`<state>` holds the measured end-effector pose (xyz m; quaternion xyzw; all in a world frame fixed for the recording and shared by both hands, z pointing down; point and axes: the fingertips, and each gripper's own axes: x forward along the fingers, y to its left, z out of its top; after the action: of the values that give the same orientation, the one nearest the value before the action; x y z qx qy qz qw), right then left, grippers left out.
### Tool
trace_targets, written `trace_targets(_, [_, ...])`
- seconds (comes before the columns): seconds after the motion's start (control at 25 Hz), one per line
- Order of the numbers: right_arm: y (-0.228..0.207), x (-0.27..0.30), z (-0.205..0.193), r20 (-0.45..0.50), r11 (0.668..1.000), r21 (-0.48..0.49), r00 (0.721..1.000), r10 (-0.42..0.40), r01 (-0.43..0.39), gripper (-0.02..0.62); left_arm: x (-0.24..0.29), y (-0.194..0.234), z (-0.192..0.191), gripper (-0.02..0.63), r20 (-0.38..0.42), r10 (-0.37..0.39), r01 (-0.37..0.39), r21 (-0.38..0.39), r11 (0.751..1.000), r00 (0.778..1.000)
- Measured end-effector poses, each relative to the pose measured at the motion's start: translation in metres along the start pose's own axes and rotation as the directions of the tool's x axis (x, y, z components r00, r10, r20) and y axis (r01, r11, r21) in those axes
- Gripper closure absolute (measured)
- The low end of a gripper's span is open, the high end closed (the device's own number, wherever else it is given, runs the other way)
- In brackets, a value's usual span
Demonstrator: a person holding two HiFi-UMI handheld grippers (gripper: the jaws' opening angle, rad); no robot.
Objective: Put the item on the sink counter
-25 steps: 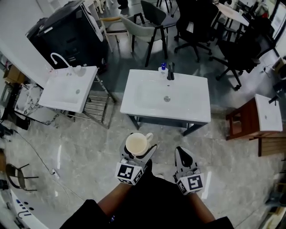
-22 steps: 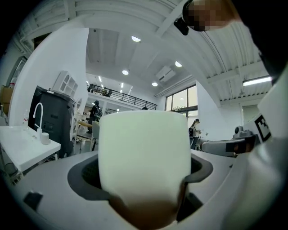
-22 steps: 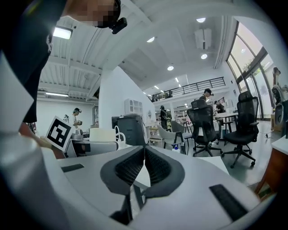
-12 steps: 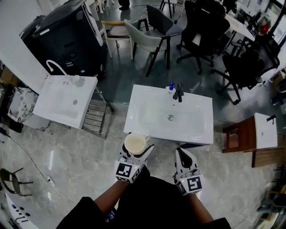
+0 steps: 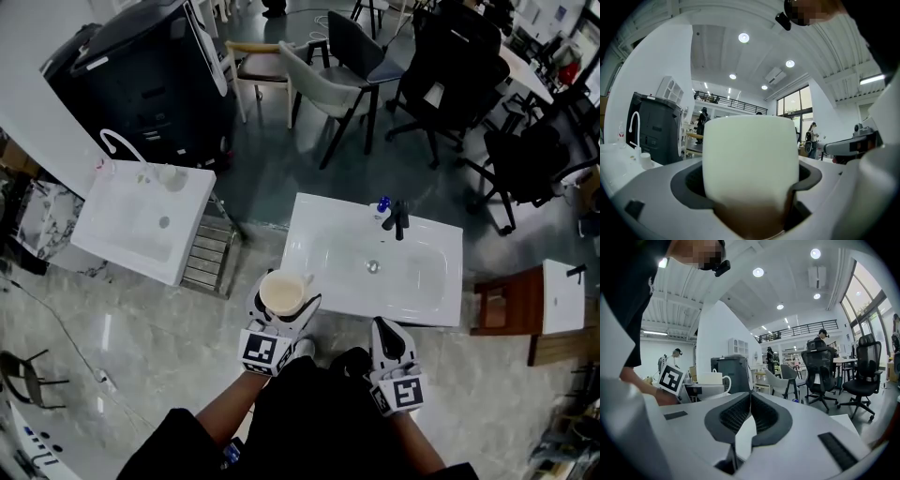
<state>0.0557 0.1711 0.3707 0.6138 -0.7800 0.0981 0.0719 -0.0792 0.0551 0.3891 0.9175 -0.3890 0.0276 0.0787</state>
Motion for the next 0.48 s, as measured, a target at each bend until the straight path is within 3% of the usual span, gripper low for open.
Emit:
trace_targets(0.32, [-0.025,0.059,0.008,0.048,1.0,0.015,0.999,0.017,-0.018,0.563,0.055,0.052,-0.011,0.146,-0.016,0.065,-0.065,-0.032,0.997,0.998])
trace_targets(0.48, [-0.031,0.097,-0.005,0.011,0.995,0.028,0.996,0.092,-0.093,0.563,0.092,0.072,-0.023,0.146,-0.047,0.09,-0.09,-0.013,0.996,0.995])
